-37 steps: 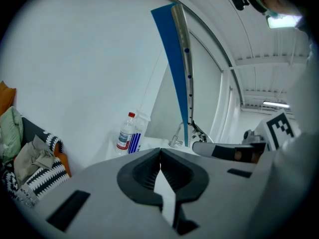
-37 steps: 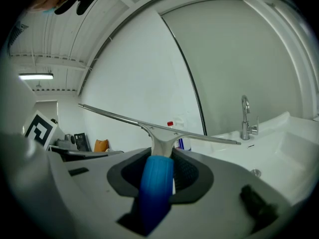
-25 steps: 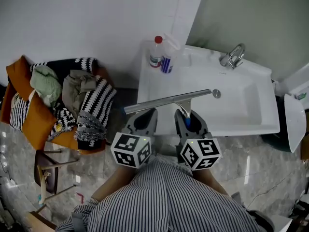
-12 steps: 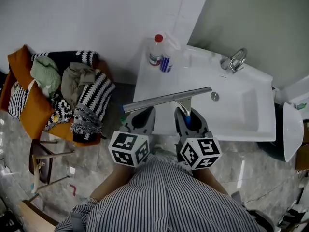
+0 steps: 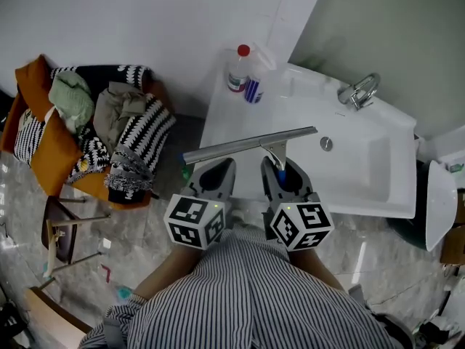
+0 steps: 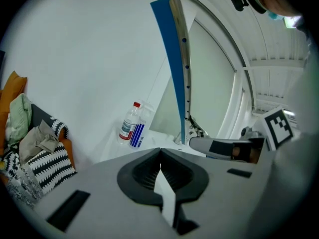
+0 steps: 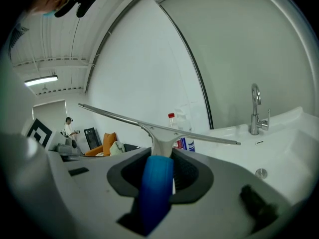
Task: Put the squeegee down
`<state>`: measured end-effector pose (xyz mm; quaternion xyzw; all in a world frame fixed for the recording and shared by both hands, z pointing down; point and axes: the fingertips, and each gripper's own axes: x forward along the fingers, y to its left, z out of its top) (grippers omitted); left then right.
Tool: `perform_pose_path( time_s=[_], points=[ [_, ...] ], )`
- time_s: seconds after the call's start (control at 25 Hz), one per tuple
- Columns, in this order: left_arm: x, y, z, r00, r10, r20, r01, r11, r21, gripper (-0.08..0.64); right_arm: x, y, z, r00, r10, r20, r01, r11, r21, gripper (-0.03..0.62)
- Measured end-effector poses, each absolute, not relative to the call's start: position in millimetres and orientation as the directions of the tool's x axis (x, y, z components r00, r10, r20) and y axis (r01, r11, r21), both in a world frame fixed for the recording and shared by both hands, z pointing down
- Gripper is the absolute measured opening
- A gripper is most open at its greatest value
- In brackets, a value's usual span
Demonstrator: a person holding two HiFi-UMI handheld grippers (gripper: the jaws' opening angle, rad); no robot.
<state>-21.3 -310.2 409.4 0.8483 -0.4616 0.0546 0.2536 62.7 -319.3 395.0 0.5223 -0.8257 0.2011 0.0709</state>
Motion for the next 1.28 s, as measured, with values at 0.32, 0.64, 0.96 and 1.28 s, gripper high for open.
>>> perform_pose_path(
  time_s=[0.32,0.64,0.96,1.28],
  points=[
    [-29,-313,424,0.534,-0.765,0.36,-0.829,-0.392,0.398,0.014,61,-335,403,-0.466,-0.815,0.345,-0.883,0.399,-0.248,0.112],
    [-31,-318,446,0.518,-0.754,0.404,-0.835,-0.344,0.429,0.014,51,-359,420,-0.488,-0.787,0.377,-0.873,0.445,-0.199,0.112],
    [-36,-325,465,0.502,-0.745,0.439,-0.841,-0.301,0.45,0.014,46,-386,452,-0.478,-0.764,0.433,-0.875,0.457,-0.158,0.112],
    [-31,-338,486,0.495,-0.729,0.473,-0.85,-0.293,0.439,0.014,34,-407,493,-0.49,-0.715,0.499,-0.862,0.482,-0.156,0.112]
  ],
)
